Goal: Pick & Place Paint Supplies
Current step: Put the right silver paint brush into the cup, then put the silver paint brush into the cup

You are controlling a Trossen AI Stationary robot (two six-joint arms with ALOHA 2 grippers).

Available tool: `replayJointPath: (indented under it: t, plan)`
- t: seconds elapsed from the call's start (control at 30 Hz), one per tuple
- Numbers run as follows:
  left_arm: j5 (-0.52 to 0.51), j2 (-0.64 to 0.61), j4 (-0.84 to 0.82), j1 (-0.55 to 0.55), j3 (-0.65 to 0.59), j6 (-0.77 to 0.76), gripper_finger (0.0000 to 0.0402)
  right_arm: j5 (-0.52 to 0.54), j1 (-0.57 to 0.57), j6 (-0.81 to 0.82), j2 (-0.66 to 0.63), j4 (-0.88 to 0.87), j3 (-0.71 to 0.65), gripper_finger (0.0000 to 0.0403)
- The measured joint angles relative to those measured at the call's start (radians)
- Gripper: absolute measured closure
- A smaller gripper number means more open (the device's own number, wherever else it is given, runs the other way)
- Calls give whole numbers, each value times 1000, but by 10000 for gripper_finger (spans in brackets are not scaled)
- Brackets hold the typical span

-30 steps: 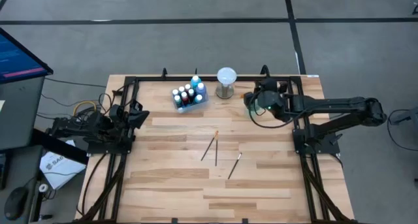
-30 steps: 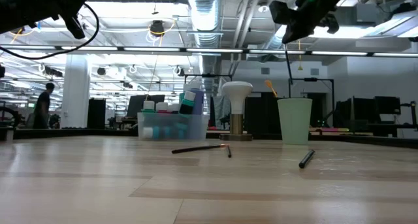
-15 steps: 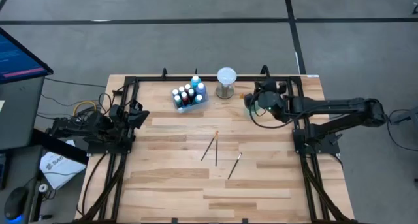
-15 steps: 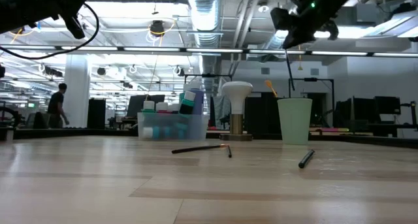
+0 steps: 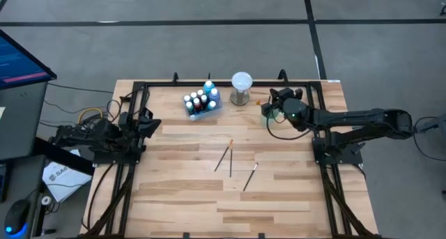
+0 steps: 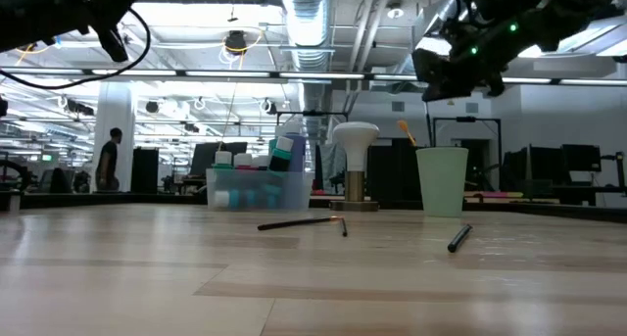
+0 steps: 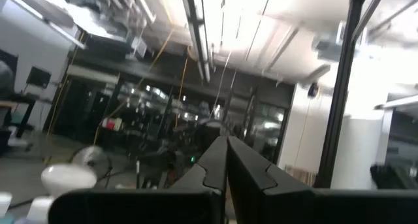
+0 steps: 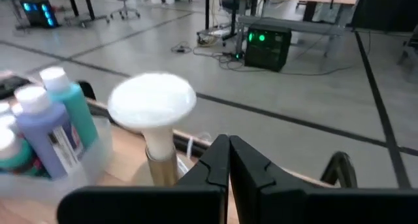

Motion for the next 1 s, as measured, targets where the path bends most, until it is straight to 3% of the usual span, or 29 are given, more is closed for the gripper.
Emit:
replayJointPath:
  t: [0.33,0.6,0.77,0.9,1.0]
  plan:
    - [0,0,-224,-38,0,0,396,-4,-4,-74,-4,12,-17,380]
    - [0,0,-445,-85,0,0,396,-8,7,-143,-37,12,-17,275]
    - [2,0,-453,-102,0,0,396,-10,40,-173,-89,-59,32,211]
    - [1,0,-454,-102,0,0,396,-42,106,45,-113,-344,188,185]
    - [1,0,-454,-101,0,0,396,-163,157,323,-68,-646,332,183]
